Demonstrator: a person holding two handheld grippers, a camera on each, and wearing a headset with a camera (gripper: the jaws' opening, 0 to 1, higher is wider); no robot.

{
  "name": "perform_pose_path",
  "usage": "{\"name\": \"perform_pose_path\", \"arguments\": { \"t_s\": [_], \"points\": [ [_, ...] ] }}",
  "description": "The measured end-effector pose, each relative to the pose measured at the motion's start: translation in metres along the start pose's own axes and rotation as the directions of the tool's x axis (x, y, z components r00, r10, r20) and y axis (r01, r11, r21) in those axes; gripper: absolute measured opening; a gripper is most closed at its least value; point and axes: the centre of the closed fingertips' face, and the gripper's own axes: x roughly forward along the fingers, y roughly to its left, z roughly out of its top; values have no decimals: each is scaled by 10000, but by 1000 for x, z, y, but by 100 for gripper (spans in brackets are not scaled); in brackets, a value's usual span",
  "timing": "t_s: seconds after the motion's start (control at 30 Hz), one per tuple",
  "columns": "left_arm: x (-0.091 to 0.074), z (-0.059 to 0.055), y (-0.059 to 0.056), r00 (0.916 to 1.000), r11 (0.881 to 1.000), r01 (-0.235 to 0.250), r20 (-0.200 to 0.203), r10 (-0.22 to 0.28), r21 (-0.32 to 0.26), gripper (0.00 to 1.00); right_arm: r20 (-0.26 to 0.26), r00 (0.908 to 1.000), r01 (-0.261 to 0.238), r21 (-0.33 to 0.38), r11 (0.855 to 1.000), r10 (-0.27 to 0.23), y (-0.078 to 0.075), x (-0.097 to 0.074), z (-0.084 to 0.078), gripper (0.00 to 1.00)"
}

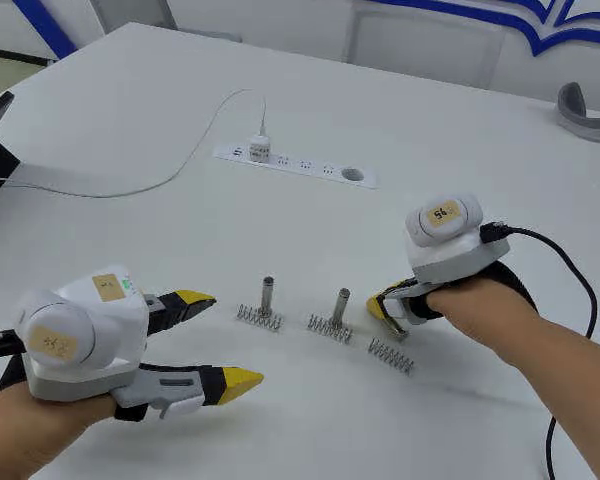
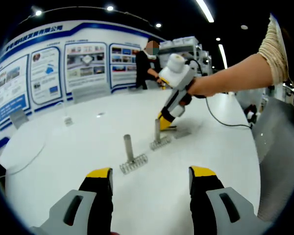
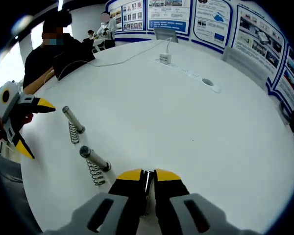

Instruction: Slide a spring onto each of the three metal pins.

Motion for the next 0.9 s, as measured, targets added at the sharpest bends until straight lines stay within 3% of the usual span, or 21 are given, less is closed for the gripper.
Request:
{"name": "perform_pose_path", "arguments": {
  "t_s": [0.4,0.6,0.67,0.9],
  "points": [
    [0,3,2,10000,10000,-50,62,50,-18,63,-53,10000,-77,-125,9999,77,3,1,-3,9],
    [0,4,2,9999,10000,-67,93,67,-45,63,95,9999,-38,120,9999,37,3,1,-3,9],
    [0,5,2,9999,10000,-62,110,62,-27,63,167,9998,135,-169,9998,-132,2,0,-1,9],
    [-1,9,3,9998,10000,-90,159,89,26,63,627,9980,84,23,10000,-85,1,-14,9,9]
  ]
}}
